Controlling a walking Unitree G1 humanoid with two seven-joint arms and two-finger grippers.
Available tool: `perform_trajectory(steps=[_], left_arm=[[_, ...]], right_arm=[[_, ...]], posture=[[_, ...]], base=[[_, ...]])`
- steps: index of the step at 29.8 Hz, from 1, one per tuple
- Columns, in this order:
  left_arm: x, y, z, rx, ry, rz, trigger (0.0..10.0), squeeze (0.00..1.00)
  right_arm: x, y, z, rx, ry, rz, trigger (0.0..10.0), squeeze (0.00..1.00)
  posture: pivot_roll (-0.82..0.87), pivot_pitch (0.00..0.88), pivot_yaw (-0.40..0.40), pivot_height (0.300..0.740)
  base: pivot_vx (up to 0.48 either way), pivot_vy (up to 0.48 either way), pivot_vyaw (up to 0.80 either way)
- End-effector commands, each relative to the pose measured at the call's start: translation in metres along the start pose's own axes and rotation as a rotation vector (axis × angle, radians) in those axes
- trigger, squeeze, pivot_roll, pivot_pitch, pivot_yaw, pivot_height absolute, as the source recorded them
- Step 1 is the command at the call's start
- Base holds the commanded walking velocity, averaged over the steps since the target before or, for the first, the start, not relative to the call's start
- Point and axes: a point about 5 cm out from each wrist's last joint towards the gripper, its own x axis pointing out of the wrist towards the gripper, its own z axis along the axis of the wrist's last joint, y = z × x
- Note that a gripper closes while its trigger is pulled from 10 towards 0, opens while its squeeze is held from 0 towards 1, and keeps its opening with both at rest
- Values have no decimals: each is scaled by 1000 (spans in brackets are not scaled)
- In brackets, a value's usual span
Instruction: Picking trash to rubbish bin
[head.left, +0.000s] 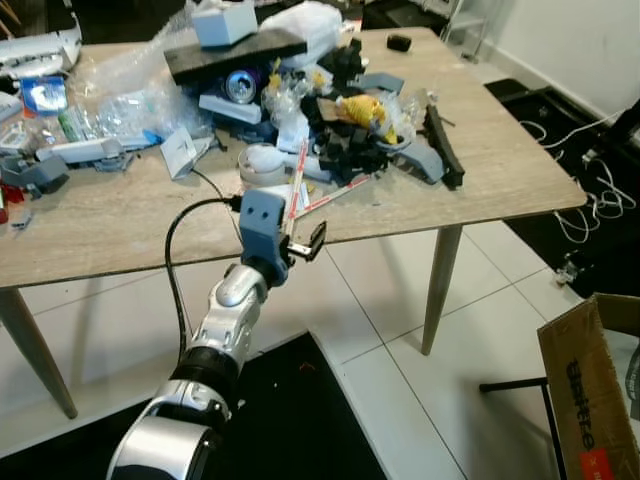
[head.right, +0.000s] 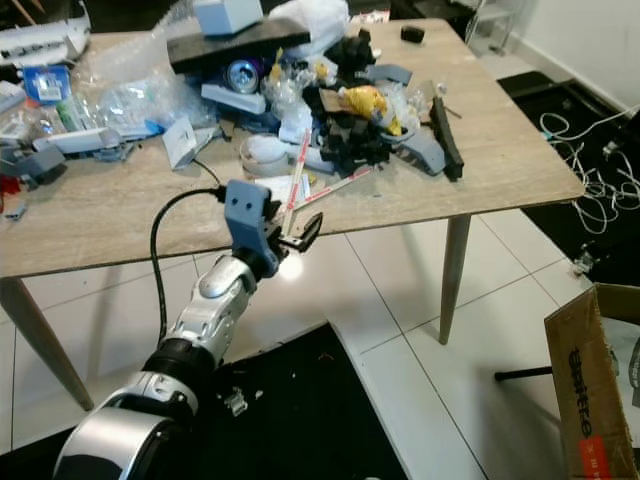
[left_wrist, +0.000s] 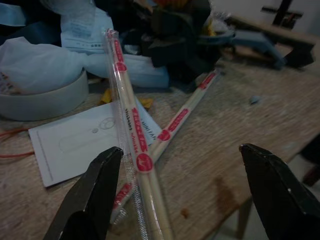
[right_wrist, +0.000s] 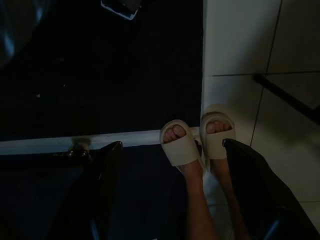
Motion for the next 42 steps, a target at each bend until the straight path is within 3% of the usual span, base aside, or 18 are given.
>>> perform_trajectory(steps=[1, 4, 5, 6, 7, 25, 29, 30, 32, 33, 34, 42], left_arm=[[2, -9, -7, 59, 41, -15, 10000, 0], [3, -9, -6, 101, 56, -1, 10000, 0], [5, -7, -6, 144, 75, 25, 2196, 0], [5, -7, -6, 144, 75, 25, 2196, 0], [8, -4, -5, 172, 93, 56, 0, 0], [8, 3, -7, 201, 108, 123, 0, 0], [8, 16, 6, 95, 35, 204, 0, 0], [8, 25, 14, 40, -10, 250, 3098, 0], [7, 31, 19, 6, -38, 280, 3098, 0], [7, 38, 27, -51, -88, 303, 9020, 0], [5, 52, 46, -162, -195, 345, 10000, 0], [3, 65, 65, -272, -293, 321, 10000, 0]], right_arm=[[-1, 16, -17, -6, 41, 52, 10000, 0], [-1, 17, -18, -5, 42, 53, 10000, 0], [-2, 18, -20, -2, 44, 55, 10000, 0], [-2, 18, -20, -2, 44, 55, 10000, 0], [-2, 20, -22, 7, 45, 56, 10000, 0], [1, 15, -5, 11, 4, 30, 10000, 0], [3, 14, 4, 15, -16, 25, 10000, 0], [4, 14, 8, 19, -25, 24, 10000, 0], [4, 14, 11, 22, -30, 23, 10000, 0], [4, 14, 13, 25, -36, 23, 10000, 0], [5, 14, 18, 30, -46, 24, 10000, 0], [6, 13, 27, 32, -56, 21, 10000, 0]], posture=[[-220, 459, 43, 740], [-221, 462, 47, 740], [-223, 461, 49, 740], [-223, 461, 49, 740], [-231, 458, 52, 740], [-237, 408, 53, 740], [-231, 376, 56, 740], [-229, 360, 57, 740], [-228, 356, 58, 740], [-226, 348, 58, 740], [-220, 328, 58, 740], [-204, 284, 58, 740]], base=[[0, 0, 0], [0, 0, 0], [0, 0, 0], [0, 0, 0], [0, 0, 0], [0, 0, 0], [0, 0, 0], [0, 0, 0], [0, 0, 0], [0, 0, 0], [0, 0, 0], [0, 0, 0]])
